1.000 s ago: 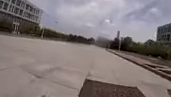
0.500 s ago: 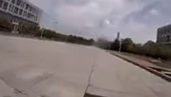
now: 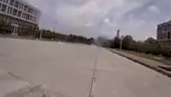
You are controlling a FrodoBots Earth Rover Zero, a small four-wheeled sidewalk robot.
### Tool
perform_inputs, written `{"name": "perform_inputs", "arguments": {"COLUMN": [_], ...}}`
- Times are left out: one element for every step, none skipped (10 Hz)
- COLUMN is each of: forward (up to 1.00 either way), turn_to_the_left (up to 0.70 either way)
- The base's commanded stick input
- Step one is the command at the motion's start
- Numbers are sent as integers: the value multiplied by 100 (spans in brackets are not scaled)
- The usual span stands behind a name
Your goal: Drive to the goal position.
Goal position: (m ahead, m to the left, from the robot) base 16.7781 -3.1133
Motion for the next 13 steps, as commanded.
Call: {"name": "perform_inputs", "arguments": {"forward": [100, 100, 100, 100, 100, 100, 100, 100, 100, 100, 100, 100, 100], "turn_to_the_left": [0, 0, 0, 0, 0, 0, -25, -27, -4, 0, 0, 0, 0]}}
